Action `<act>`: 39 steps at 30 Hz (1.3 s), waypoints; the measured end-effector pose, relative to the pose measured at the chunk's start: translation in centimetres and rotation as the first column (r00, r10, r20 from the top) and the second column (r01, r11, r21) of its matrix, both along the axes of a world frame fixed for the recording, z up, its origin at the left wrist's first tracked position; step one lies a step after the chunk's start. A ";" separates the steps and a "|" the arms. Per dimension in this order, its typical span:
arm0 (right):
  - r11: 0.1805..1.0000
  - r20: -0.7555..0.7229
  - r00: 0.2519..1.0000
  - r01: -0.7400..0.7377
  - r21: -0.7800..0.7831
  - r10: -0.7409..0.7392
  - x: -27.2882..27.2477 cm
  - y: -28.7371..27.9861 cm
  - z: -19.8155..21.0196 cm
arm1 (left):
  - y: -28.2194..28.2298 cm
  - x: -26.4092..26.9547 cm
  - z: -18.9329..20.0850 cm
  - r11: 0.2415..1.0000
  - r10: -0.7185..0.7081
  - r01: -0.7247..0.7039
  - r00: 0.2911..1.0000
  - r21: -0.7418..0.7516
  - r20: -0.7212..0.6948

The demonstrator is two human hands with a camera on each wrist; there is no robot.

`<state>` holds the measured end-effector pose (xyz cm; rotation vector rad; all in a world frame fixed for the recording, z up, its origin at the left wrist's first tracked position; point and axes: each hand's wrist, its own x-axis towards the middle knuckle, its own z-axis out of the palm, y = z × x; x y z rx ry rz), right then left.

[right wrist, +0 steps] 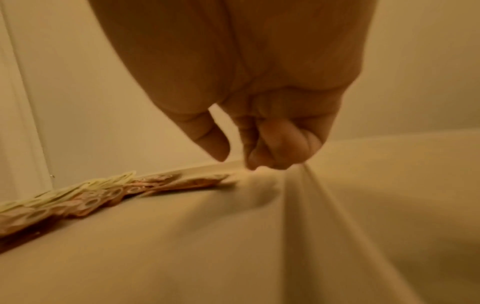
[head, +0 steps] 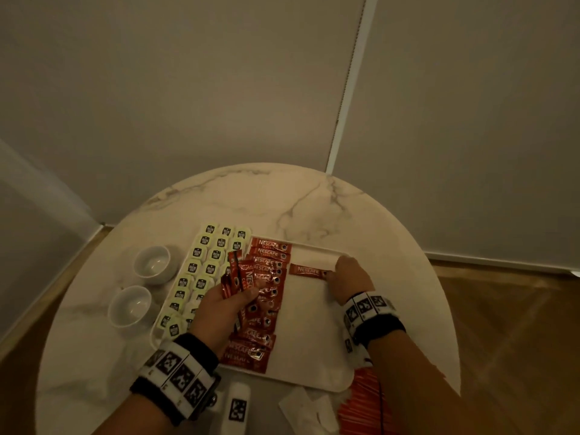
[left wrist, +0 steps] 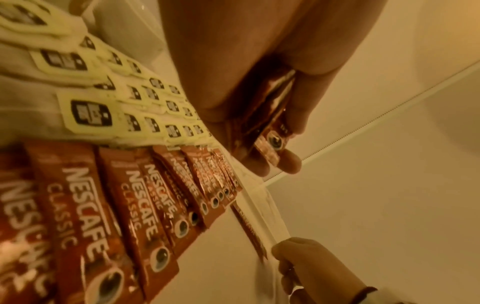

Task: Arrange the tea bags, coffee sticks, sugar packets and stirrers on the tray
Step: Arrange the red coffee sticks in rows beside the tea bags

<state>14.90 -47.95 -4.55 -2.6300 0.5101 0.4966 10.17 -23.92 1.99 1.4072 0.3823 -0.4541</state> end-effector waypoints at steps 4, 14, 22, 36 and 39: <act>0.996 0.232 0.969 -0.067 -0.060 0.079 -2.5 2.2 0.1 | 0.4 -0.4 0.2 0.999 -0.003 0.001 0.998 0.037 0.056; 0.954 -0.081 0.950 -0.299 0.033 0.300 -3.8 5.6 -1.4 | 0.6 -0.2 0.6 0.995 -0.042 0.029 0.990 0.094 0.137; 0.965 -0.076 0.963 -0.255 0.053 0.259 -1.5 4.9 -1.0 | 1.3 -0.3 0.3 0.994 -0.062 0.053 0.993 0.092 0.102; 0.963 -0.078 0.961 -0.264 0.046 0.267 -0.8 5.5 -1.1 | 2.1 0.2 -0.3 0.995 -0.062 0.057 0.997 0.079 0.055; 0.962 -0.071 0.959 -0.273 0.032 0.274 -0.8 5.5 -0.9 | 2.0 0.1 -0.2 0.995 -0.066 0.061 0.996 0.073 0.062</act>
